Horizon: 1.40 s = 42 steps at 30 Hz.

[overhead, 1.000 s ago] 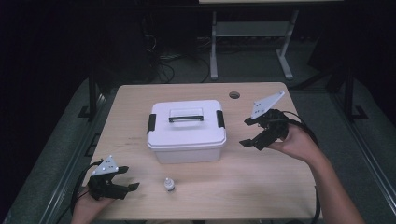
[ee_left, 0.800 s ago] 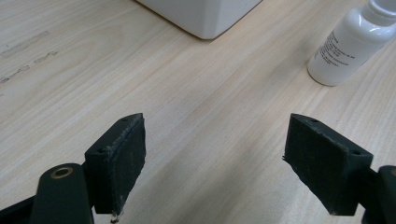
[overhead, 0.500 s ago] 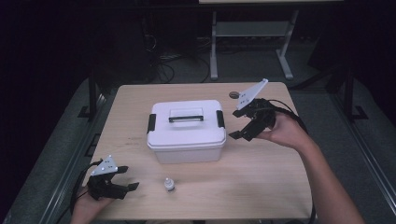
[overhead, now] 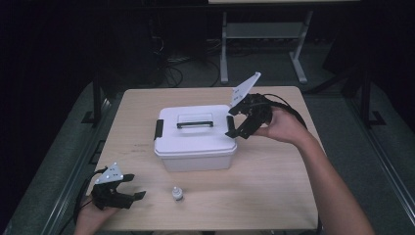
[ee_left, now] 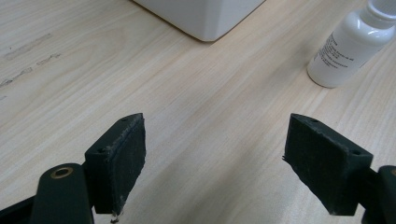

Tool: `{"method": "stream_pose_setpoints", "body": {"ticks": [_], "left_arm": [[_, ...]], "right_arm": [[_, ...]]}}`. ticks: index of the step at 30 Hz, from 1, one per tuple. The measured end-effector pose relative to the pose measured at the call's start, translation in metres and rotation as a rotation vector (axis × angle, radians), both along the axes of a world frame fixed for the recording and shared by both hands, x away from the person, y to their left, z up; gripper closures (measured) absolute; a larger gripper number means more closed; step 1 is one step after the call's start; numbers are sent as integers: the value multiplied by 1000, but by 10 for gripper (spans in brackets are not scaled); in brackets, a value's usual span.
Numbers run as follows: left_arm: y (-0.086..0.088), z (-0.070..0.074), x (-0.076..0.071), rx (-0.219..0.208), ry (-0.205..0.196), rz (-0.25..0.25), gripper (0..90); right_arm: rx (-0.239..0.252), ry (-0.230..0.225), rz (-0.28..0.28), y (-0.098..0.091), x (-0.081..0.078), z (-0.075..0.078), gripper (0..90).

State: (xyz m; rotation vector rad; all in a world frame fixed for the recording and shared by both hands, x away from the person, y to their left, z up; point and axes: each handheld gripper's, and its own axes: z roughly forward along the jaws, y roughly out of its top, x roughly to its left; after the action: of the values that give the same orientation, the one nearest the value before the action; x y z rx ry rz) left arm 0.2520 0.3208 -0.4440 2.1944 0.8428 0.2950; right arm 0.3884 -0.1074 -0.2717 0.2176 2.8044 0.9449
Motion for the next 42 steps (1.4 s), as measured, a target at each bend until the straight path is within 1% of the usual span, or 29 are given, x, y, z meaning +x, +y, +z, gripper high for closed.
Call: {"method": "stream_pose_setpoints", "body": {"ticks": [2, 3, 4, 5, 6, 8, 9, 10, 13, 15, 16, 17, 22, 23, 24, 25, 27, 29, 31, 32, 33, 34, 35, 36, 37, 39, 40, 41, 42], "left_arm": [[0, 0, 0, -1, 0, 1, 202], [0, 0, 0, -3, 0, 2, 202], [0, 0, 0, -6, -1, 1, 202], [0, 0, 0, -6, -1, 1, 202], [1, 0, 0, -6, -1, 2, 202], [1, 0, 0, -8, 0, 1, 202], [1, 0, 0, -9, -1, 2, 202], [1, 0, 0, -9, -1, 2, 202], [1, 0, 0, -10, -1, -2, 202], [0, 0, 0, -8, 1, -3, 202], [0, 0, 0, -8, 1, -3, 202], [0, 0, 0, -7, 1, -3, 202], [0, 0, 0, -11, 0, -2, 203], [0, -1, 0, -8, 1, -5, 203], [0, -1, 0, -8, 1, -5, 203], [0, 0, 1, -3, 1, -6, 203], [0, 0, 1, -3, 0, -5, 203], [0, 0, 0, -8, 0, -4, 203], [0, -1, 0, -7, 1, -5, 203], [0, -1, 0, -7, 1, -5, 203], [0, -1, 0, -5, 1, -5, 203], [0, -1, 0, -6, 0, -2, 203], [1, 0, 0, -6, -2, 0, 203], [1, 0, 0, -6, -2, 0, 203], [1, 0, -1, -12, -2, 2, 203], [2, 0, 0, -8, -2, 0, 203], [2, 0, 0, -8, -2, 0, 203], [2, 0, 0, -6, -1, -2, 203], [2, -1, 0, -5, 0, -2, 203]], "right_arm": [[3, -1, 5, 3, 1, 1, 228], [2, 4, 5, 6, 2, 2, 228], [2, 1, 17, 11, 4, 4, 229], [2, 1, 17, 11, 4, 4, 229], [-4, 0, 25, 18, 7, 6, 230], [-4, -4, 30, 19, 8, 7, 234], [-11, 1, 36, 25, 10, 8, 238], [-11, 1, 36, 25, 10, 8, 238], [-10, -2, 57, 37, 14, 8, 261], [-19, 2, 62, 44, 15, 8, 270], [-19, 2, 62, 44, 15, 8, 270], [-18, -3, 72, 49, 17, 7, 302], [-25, 4, 86, 58, 20, 5, 340], [-32, 5, 96, 63, 22, 4, 368], [-32, 5, 96, 63, 22, 4, 368], [-41, 6, 101, 68, 24, 3, 399], [-41, 9, 104, 70, 24, 2, 417], [-52, 4, 117, 77, 25, 0, 481], [-60, 3, 125, 81, 26, -2, 522], [-60, 4, 127, 83, 27, -3, 547], [-60, 4, 127, 83, 27, -3, 547], [-65, 1, 130, 87, 28, -5, 583], [-67, 3, 130, 89, 29, -6, 600], [-67, 3, 130, 89, 29, -6, 600], [-75, 4, 138, 93, 30, -9, 642], [-85, 6, 136, 97, 32, -12, 670], [-85, 6, 136, 97, 32, -12, 670], [-91, 8, 138, 101, 34, -15, 711], [-94, 8, 138, 102, 34, -15, 725]]}}
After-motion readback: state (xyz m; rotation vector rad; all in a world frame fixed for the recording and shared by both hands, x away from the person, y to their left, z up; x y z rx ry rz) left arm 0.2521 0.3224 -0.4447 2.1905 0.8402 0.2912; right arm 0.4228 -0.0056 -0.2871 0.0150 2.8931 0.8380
